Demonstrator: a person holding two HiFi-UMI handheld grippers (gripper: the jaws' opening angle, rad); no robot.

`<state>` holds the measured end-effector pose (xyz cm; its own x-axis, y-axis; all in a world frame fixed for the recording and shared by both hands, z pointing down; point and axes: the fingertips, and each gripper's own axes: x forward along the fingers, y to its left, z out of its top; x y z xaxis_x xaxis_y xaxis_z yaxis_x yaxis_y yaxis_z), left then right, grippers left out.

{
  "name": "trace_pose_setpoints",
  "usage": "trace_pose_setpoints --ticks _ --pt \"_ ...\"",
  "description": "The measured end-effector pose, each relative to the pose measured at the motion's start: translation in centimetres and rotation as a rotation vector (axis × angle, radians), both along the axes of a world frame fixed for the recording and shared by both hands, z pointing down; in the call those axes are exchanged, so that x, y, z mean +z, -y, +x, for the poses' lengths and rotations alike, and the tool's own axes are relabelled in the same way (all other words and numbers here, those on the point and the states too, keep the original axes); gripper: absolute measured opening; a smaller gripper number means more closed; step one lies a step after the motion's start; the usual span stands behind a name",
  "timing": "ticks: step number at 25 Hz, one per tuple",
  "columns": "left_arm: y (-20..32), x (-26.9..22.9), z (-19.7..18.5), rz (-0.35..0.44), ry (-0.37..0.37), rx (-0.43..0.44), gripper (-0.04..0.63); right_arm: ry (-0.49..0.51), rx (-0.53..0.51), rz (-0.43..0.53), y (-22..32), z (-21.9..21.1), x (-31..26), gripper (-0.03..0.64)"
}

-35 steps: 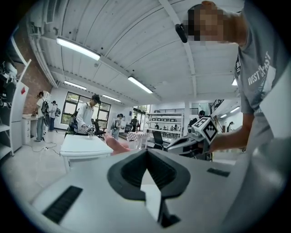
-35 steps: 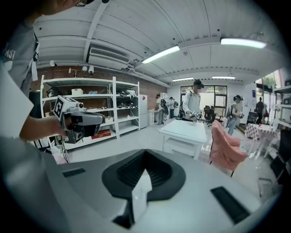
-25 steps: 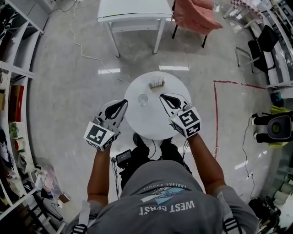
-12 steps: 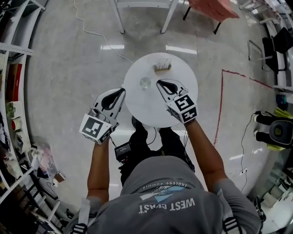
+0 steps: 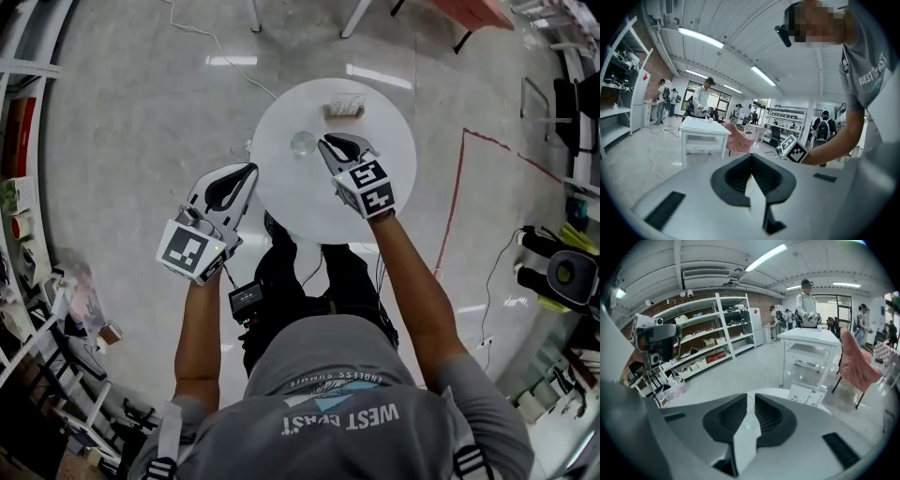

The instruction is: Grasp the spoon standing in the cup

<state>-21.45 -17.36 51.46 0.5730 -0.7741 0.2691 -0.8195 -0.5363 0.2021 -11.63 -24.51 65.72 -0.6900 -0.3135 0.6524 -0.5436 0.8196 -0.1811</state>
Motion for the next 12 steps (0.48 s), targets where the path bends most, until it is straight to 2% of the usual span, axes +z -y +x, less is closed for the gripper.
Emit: trace_pose_setpoints --ticks 7,12 --pt "-0.8 1.2 -0.9 -0.025 -0.011 -0.029 0.005 -0.066 0.016 -0.057 0.3 -0.8 3.4 0.081" --pt "-1.1 1.8 -1.4 -0.04 -0.024 -0.044 0.005 -0.089 0.016 -0.079 0.5 -1.3 4.4 0.083"
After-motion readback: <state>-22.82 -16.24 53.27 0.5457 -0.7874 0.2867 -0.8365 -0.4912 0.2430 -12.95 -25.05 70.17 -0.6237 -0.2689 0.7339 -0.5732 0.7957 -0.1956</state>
